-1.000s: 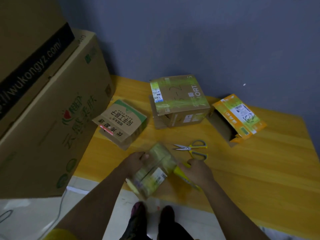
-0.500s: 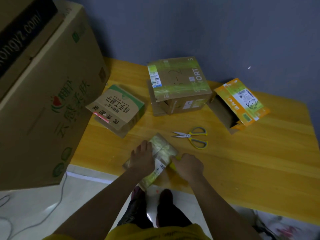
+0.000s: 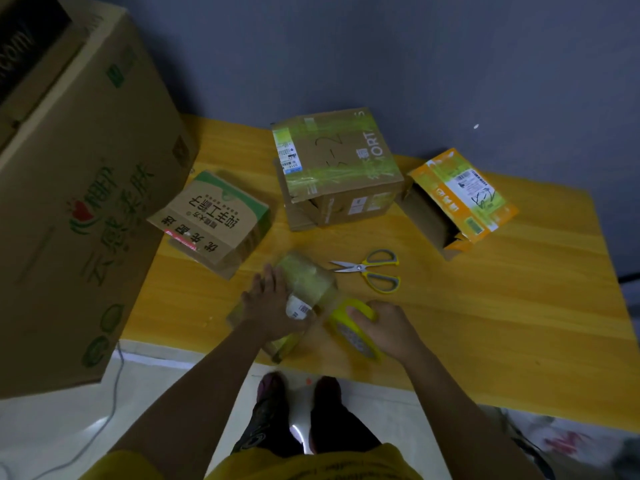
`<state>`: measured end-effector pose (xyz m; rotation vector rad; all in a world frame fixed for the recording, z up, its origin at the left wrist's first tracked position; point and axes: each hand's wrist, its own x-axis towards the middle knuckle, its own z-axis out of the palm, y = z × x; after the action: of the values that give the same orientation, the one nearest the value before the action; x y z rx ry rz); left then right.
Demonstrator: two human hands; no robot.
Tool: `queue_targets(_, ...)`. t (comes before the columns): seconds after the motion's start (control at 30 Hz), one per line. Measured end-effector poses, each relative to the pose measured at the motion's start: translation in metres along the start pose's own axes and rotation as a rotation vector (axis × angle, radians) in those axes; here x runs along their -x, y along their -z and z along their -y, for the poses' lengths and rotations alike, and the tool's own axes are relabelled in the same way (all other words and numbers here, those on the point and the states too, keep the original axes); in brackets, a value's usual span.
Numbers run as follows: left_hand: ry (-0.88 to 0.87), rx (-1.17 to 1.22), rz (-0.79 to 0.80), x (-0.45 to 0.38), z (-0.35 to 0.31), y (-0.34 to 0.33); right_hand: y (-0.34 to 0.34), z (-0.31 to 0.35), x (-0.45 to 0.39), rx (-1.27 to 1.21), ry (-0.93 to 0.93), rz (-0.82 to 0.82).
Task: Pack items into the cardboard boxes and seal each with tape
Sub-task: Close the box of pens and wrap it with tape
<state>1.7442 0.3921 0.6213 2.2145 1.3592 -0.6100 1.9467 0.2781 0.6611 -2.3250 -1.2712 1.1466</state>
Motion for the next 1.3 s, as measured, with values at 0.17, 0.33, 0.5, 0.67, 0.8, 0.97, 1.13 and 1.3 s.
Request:
queue_targets(0.17,-0.021,0.041,-0.001,-0.011,0.003,0.01,0.007,-0.008,-0.006,0.361,-0.16,-0.073)
queue_targets(0.33,0.008,-0.019,-0.072,-0.021,0.0,0.009,0.001,-0.005,-0.019,0.373,-0.187,-0.145)
queue_targets(0.5,0.067,-0.069,-0.117,-0.024,-0.008,0.004,0.007,-0.006,-0.03,0.33,-0.22,-0.053)
queue_targets(0.67,0.06,-0.011,-0.14,-0.023,-0.016,-0.001,0.02,-0.013,-0.033,0.262,-0.165,0.054)
queue_targets(0.8,0.014,0.002,-0.197,-0.02,-0.02,-0.006,0.024,-0.015,-0.031,0.291,-0.142,0.069)
queue_targets(0.97,0.069,-0.017,-0.149,-0.018,-0.026,-0.006,0.024,-0.019,-0.032,0.235,-0.146,0.103)
queue_targets(1.13,0.077,0.094,-0.096,-0.015,-0.034,0.002,0.032,-0.019,-0.031,0.21,-0.098,0.099)
queue_targets(1.3,0.021,0.125,-0.162,-0.009,-0.057,0.012,0.042,-0.021,-0.034,0.193,-0.061,0.122)
